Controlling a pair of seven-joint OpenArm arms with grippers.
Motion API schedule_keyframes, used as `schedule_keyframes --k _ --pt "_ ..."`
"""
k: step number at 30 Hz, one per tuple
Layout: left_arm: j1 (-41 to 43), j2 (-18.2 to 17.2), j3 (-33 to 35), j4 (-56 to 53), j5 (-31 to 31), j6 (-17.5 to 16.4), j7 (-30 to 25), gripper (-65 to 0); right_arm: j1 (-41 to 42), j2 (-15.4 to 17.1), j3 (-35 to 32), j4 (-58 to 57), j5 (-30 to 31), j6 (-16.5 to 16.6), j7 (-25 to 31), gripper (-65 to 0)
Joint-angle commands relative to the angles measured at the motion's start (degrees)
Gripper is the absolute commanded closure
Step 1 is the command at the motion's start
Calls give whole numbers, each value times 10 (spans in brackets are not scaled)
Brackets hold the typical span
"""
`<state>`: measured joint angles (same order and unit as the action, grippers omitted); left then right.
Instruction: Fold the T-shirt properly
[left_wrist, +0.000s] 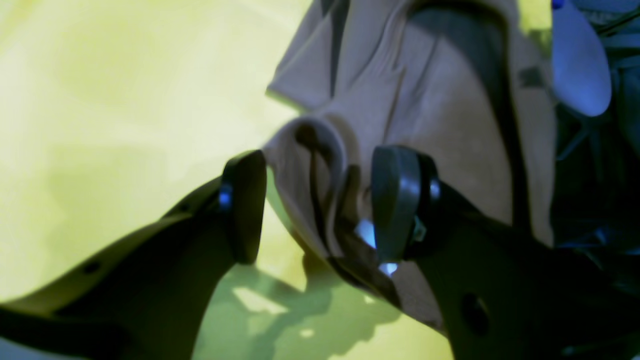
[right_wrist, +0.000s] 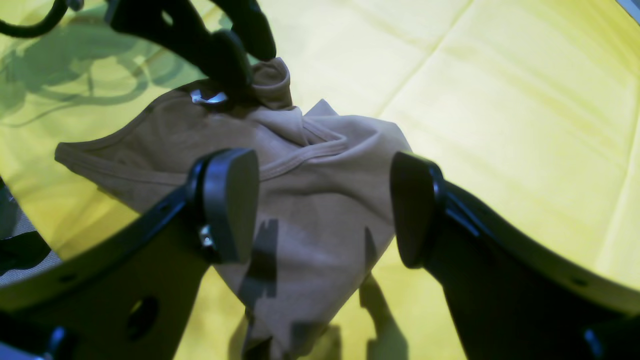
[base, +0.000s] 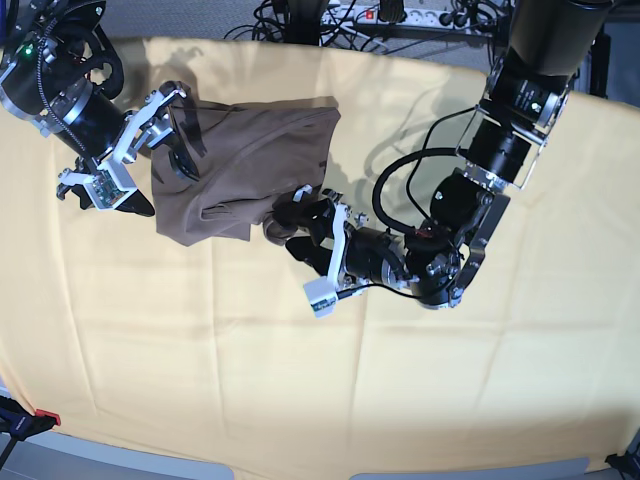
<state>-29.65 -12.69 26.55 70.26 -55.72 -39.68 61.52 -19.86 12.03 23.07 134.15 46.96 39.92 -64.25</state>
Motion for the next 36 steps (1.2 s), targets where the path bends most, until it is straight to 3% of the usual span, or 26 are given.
schedule_keyframes --k 1,8,10,13,16,19,26,31,33,35,36 --pt "-7 2 -4 9 -15 -3 3 -351 3 5 2 9 10 1 17 -432" --pt "21 2 -4 9 -24 -3 16 -342 3 5 2 9 10 1 17 -432" --pt "26 2 -4 9 -12 -3 6 -259 3 5 2 9 10 1 17 -432" --pt "26 2 -4 9 21 -3 -32 0 3 5 2 9 10 1 17 -420" --pt "21 2 -4 9 39 -3 -77 0 3 5 2 9 10 1 17 -343" --pt "10 5 -4 9 40 -3 -86 0 3 5 2 9 10 1 17 -291" --pt "-9 8 -10 9 52 -3 -86 0 3 5 2 9 10 1 16 -283" --pt "-7 8 -63 9 79 -3 -73 0 3 5 2 9 10 1 17 -284" --pt "-6 8 -92 9 58 -3 -47 0 3 5 2 9 11 1 17 -284" --pt "-5 8 -118 9 -7 -3 -7 0 3 5 1 9 12 1 24 -284" --pt "-5 10 -126 9 -44 -3 21 -55 3 6 0 9 12 1 31 -284"
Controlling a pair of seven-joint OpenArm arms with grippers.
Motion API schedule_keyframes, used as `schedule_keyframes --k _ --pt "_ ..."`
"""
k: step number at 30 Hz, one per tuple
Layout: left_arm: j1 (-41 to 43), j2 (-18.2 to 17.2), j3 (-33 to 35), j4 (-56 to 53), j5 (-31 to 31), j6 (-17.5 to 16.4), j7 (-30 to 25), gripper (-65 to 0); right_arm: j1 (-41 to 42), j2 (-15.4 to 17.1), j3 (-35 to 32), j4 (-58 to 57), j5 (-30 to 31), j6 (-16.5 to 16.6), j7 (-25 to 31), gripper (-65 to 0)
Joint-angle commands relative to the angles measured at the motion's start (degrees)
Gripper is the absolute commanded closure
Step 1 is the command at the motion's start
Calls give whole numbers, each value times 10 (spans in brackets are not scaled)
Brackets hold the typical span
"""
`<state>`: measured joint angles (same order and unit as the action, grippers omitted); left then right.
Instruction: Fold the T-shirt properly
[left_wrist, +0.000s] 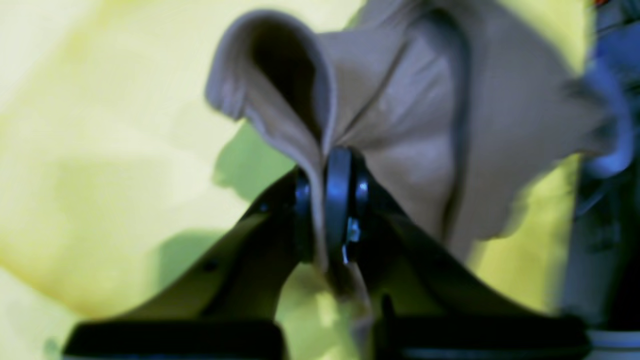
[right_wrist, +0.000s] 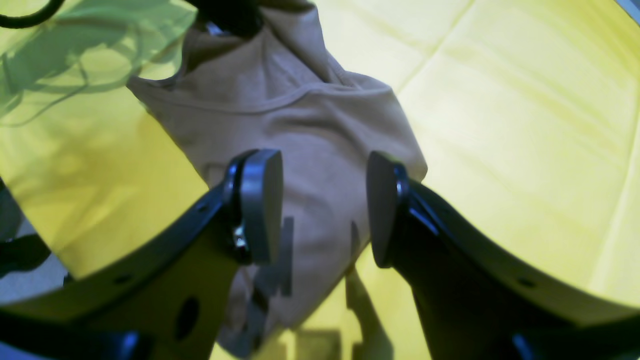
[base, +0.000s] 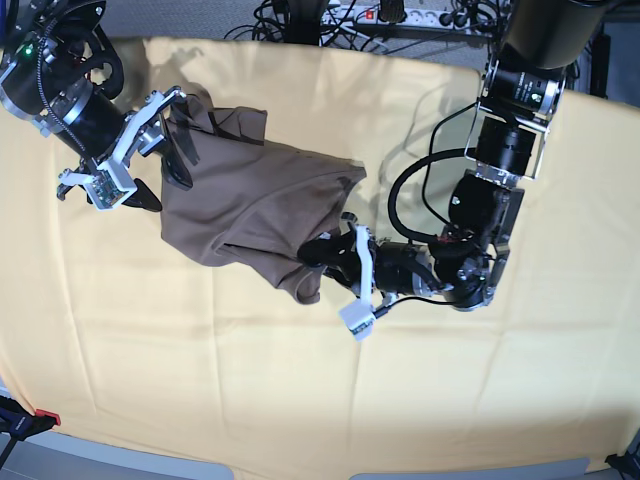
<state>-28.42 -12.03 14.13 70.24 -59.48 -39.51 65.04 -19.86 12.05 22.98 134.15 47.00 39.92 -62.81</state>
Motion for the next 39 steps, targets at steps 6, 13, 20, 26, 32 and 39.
schedule_keyframes --k 6,13,20,26,32,39 --pt "-11 27 -7 9 -194 -5 125 -384 15 33 -36 -15 9 1 41 -285" --pt "4 64 -7 9 -221 8 150 -338 63 78 -62 -53 5 1 43 -288" --pt "10 69 -7 9 -255 33 150 0 154 97 -63 -217 -10 1 107 -102" --pt "36 104 -7 10 -255 26 150 0 256 115 -114 -391 -9 1 107 0" --pt "67 133 17 16 -255 22 150 0 322 145 -223 -471 -71 1 108 0" --pt "106 131 138 77 -238 -1 150 0 329 173 -275 -472 -96 1 108 0"
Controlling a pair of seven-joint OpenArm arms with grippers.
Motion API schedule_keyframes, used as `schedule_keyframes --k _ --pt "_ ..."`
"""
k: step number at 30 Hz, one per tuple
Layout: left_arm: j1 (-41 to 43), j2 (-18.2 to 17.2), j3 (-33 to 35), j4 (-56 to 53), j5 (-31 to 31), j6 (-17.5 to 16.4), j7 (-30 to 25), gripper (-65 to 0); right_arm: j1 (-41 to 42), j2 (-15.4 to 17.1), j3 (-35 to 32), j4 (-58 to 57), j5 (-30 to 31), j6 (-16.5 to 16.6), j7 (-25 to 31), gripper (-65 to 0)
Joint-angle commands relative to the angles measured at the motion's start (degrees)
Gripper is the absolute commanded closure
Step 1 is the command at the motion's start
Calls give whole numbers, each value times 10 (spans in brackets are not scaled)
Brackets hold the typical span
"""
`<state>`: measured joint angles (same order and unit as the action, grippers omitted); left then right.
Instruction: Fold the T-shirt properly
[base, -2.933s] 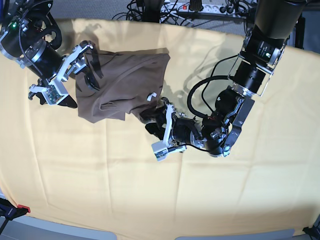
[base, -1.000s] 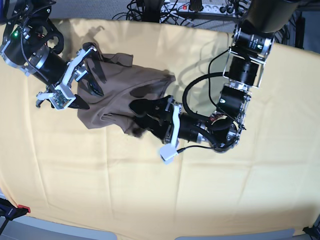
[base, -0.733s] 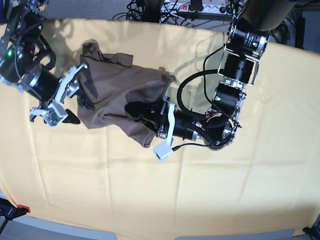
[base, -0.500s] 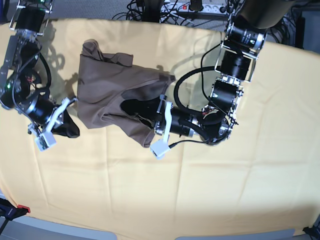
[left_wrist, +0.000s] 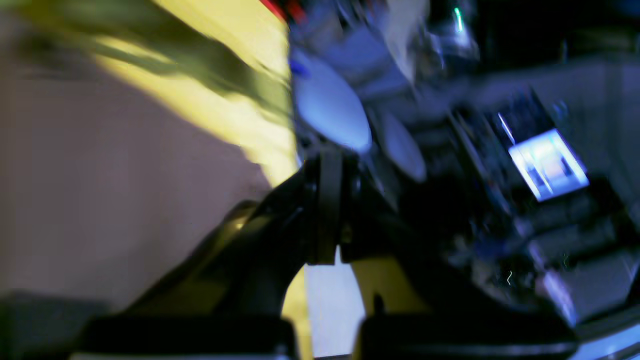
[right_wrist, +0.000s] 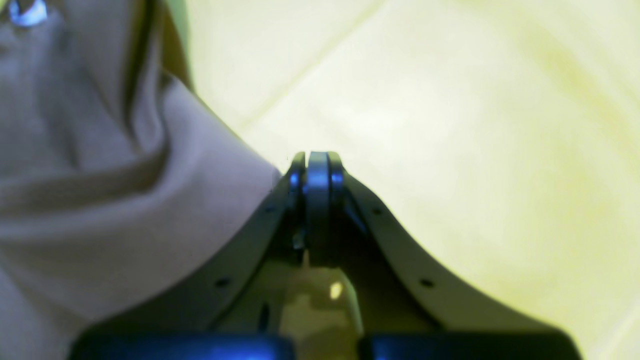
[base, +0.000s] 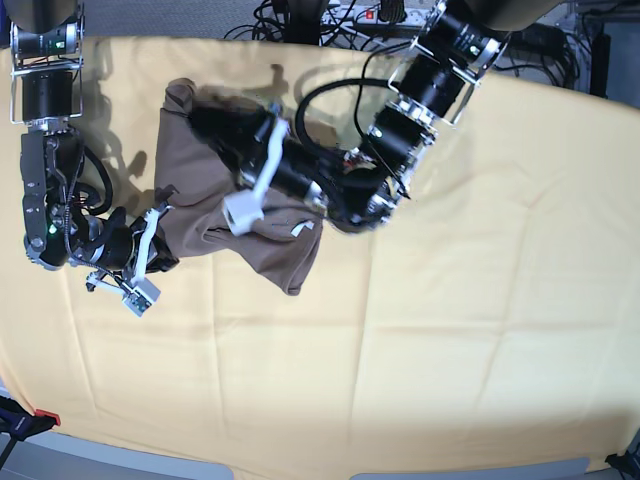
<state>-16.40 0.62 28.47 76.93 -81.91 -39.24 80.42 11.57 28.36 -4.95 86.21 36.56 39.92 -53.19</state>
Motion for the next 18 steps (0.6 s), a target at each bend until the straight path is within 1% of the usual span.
schedule_keyframes --k 1,4,9,12,16,18 --pt "-13 4 8 17 10 -7 -4 0 14 11 4 7 9 1 11 0" --pt "-14 3 33 39 63 -6 -4 0 13 14 4 7 9 1 11 0" --pt "-14 -2 31 91 166 -8 -4 0 13 15 4 7 9 1 9 0" --pt "-14 -13 31 103 189 -8 -4 0 13 20 4 7 9 1 9 0" --pt "-14 -42 30 135 231 -8 -4 0 13 23 4 7 9 1 9 0" --pt "-14 -56 30 144 229 -8 -4 0 11 23 4 7 11 1 9 0"
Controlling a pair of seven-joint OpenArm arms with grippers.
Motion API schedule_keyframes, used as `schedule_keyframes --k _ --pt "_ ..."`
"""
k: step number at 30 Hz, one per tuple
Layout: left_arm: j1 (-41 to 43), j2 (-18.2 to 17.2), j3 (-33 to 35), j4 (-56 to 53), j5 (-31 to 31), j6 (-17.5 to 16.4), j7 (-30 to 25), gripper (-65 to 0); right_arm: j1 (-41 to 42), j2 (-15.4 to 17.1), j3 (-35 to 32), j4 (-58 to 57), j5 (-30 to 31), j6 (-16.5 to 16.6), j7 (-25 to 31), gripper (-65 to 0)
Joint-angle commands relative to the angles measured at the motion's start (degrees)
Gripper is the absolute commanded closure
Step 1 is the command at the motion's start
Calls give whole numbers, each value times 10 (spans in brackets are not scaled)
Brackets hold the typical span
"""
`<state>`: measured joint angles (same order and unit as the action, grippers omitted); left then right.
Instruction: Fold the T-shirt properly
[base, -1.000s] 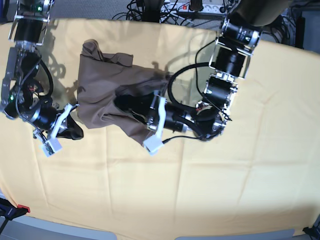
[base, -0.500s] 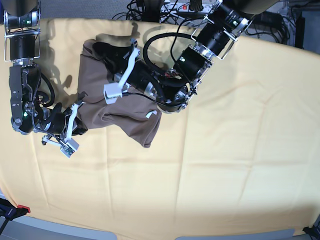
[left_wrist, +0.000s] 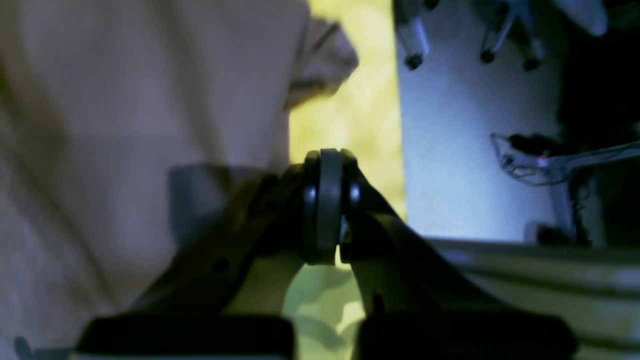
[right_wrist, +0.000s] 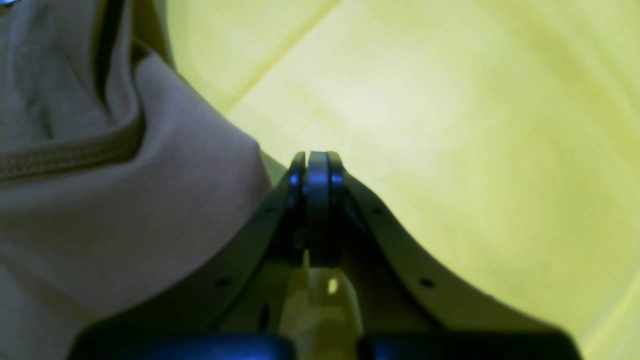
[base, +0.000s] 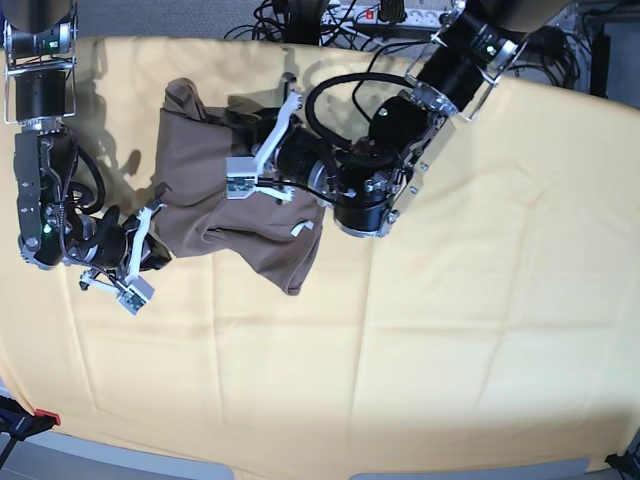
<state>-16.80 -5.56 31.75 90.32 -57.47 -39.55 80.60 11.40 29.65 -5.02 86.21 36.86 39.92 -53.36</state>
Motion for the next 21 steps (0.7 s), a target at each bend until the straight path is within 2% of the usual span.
schedule_keyframes --k 1,12,16,21 --pt "-10 0 -3 12 -18 -4 -6 0 10 10 5 7 8 1 11 0" --pt "12 -5 -2 12 -35 -4 -6 0 -16 10 5 7 4 1 17 0" --pt "34 -5 -2 12 18 -4 -6 0 -16 10 5 7 8 1 18 0" --pt "47 -5 -2 12 103 -4 -59 0 -16 10 5 7 8 1 17 0"
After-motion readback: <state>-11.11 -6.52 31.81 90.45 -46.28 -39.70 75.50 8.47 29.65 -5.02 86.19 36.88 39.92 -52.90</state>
